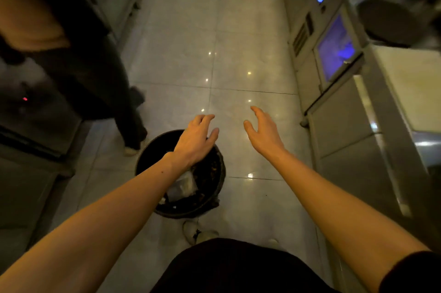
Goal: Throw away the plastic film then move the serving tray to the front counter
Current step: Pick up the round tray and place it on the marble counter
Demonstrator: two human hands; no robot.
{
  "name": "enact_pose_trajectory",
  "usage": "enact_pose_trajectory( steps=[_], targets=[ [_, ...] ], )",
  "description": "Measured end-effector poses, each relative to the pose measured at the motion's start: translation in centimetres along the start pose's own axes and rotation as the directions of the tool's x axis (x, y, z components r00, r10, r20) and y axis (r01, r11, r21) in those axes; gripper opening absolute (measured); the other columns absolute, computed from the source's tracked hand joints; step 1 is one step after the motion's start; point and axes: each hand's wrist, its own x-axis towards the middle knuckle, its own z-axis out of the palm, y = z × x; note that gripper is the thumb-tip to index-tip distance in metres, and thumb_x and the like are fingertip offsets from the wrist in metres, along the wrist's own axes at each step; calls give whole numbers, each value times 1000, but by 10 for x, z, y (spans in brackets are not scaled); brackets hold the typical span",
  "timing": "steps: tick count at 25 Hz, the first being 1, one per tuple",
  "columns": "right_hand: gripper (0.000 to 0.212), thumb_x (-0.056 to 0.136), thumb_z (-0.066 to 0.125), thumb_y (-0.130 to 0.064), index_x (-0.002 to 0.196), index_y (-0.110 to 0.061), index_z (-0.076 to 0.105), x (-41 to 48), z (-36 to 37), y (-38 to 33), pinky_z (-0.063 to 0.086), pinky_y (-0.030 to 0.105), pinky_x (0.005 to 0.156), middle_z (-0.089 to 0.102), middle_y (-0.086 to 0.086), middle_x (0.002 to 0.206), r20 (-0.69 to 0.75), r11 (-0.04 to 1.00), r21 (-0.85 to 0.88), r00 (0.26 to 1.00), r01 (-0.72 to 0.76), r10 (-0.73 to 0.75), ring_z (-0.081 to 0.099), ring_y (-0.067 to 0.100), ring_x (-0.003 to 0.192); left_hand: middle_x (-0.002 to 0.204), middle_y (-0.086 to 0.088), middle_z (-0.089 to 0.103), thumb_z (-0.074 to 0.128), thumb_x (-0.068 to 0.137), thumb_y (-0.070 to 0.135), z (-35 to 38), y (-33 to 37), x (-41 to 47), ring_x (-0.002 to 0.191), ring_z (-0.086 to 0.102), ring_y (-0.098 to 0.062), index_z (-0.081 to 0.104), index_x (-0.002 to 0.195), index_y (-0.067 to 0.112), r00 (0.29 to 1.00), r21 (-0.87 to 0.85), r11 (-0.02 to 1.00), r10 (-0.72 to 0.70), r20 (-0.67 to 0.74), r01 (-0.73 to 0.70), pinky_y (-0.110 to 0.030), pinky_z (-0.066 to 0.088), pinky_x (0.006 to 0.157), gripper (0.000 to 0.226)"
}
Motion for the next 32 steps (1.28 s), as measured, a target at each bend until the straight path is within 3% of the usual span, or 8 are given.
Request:
enact_pose_trajectory(
  steps=[5, 8, 12, 15, 18, 23, 32],
  targets=[
    [54, 96, 53, -26, 146, -11, 37, -44, -103, 82, 27, 27, 109, 44, 13, 146, -232, 996, 36, 969, -78, 84, 40, 26, 135, 142, -12, 46, 44, 100, 34, 64, 124, 31, 129, 46, -26, 43, 142, 10, 979, -2, 979, 203, 22, -203, -33, 37, 103, 48],
    [56, 96, 52, -27, 147, -11, 35, -92, -175, 149, 31, 33, 109, 42, 13, 148, -357, 978, 104, 911, -179, 204, 40, 27, 136, 140, -13, 48, 46, 100, 32, 119, 212, 42, 126, 48, -29, 45, 140, 9, 943, -9, 946, 325, 71, -325, -38, 39, 103, 46],
    [54, 95, 55, -24, 144, -7, 40, -177, -265, 241, 36, 38, 105, 48, 19, 140, -536, 951, 140, 787, -274, 305, 44, 32, 131, 132, -18, 53, 51, 97, 29, 207, 337, 38, 119, 53, -35, 50, 135, 7, 849, -35, 865, 499, 175, -501, -43, 43, 98, 44],
    [55, 96, 55, -25, 145, -9, 37, -237, -304, 288, 35, 30, 102, 48, 17, 138, -622, 899, 208, 657, -386, 426, 46, 29, 128, 133, -16, 52, 49, 97, 31, 255, 410, 21, 117, 55, -34, 48, 137, 10, 789, -80, 821, 566, 237, -565, -42, 44, 96, 44],
    [57, 97, 52, -30, 148, -15, 32, -281, -324, 320, 32, 26, 98, 42, 14, 143, -663, 857, 265, 562, -441, 495, 44, 27, 131, 134, -17, 51, 47, 98, 32, 288, 453, 4, 116, 55, -34, 45, 138, 13, 715, -116, 763, 639, 283, -636, -40, 44, 93, 44],
    [58, 97, 49, -34, 149, -20, 27, -325, -344, 358, 41, 41, 104, 36, 12, 148, -673, 772, 380, 419, -510, 609, 42, 29, 133, 136, -16, 50, 48, 99, 31, 334, 494, 1, 121, 51, -28, 45, 139, 8, 639, -117, 712, 681, 358, -692, -34, 42, 95, 47],
    [65, 92, 56, -38, 148, -19, 28, -317, -357, 424, 45, 47, 102, 40, 16, 139, -546, 570, 518, 266, -639, 794, 46, 35, 125, 141, -17, 41, 54, 95, 37, 397, 519, 65, 125, 48, -33, 38, 142, 12, 658, -134, 807, 554, 510, -575, -47, 48, 100, 56]
  ],
)
